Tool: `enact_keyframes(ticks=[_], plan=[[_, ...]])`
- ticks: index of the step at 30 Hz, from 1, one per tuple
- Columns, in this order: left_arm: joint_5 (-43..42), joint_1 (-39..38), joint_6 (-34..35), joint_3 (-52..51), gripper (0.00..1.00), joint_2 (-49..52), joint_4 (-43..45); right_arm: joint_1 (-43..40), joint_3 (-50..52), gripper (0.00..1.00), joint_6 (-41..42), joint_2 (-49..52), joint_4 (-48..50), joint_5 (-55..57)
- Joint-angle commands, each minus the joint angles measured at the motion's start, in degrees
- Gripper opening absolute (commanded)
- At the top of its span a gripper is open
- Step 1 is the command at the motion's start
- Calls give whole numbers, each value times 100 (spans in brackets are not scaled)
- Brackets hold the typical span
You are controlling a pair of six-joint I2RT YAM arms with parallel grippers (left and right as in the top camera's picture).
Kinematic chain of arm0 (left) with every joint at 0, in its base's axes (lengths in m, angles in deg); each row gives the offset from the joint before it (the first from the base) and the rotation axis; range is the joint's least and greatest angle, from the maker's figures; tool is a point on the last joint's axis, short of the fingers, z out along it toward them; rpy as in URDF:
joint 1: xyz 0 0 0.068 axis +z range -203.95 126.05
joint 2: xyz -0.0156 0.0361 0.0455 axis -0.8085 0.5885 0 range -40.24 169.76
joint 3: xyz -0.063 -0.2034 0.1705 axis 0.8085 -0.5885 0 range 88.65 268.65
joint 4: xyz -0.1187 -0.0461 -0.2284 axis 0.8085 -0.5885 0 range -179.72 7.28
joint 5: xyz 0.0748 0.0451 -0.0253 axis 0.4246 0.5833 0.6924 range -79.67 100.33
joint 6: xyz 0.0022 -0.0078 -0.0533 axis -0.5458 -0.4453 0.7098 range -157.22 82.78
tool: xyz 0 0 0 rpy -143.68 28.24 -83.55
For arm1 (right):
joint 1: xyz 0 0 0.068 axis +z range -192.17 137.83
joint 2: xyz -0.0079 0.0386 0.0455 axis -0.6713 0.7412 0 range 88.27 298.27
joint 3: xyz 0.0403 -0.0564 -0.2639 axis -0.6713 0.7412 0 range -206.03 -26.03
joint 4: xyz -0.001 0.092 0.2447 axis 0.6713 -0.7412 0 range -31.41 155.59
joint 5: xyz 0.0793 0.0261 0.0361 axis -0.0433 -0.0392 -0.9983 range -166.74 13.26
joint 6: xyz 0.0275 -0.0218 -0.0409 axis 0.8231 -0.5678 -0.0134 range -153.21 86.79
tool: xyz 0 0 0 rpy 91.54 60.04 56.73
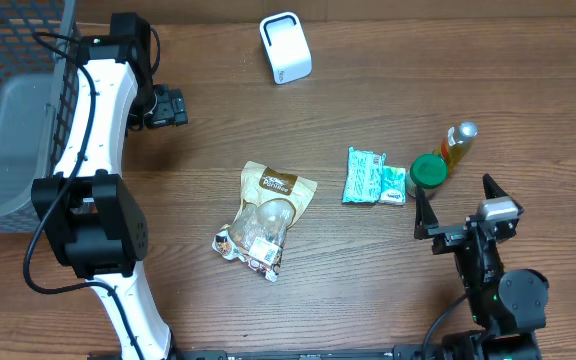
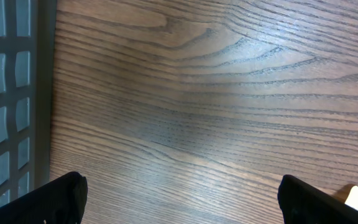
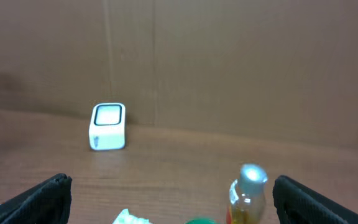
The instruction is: Scan the item barcode
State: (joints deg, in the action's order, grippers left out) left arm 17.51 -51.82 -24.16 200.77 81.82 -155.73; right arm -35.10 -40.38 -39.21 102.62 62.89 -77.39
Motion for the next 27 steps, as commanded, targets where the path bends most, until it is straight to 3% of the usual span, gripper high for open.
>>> enact_keyframes(ticks=[1, 8, 14, 24, 27], plan=[[72, -28, -85, 81, 100, -24, 2, -44, 411, 100, -116, -328, 566, -297], [72, -28, -85, 81, 99, -24, 2, -57, 1040, 100, -118, -833, 1318, -291], [72, -28, -85, 81, 100, -24, 2, -136, 1377, 100, -116, -1182, 1292, -297], [72, -28, -85, 81, 100, -24, 2, -275, 1390, 100, -179, -1421, -205, -328], [72, -28, -85, 81, 99, -24, 2, -264, 1390, 100, -160, -1421, -195, -260]])
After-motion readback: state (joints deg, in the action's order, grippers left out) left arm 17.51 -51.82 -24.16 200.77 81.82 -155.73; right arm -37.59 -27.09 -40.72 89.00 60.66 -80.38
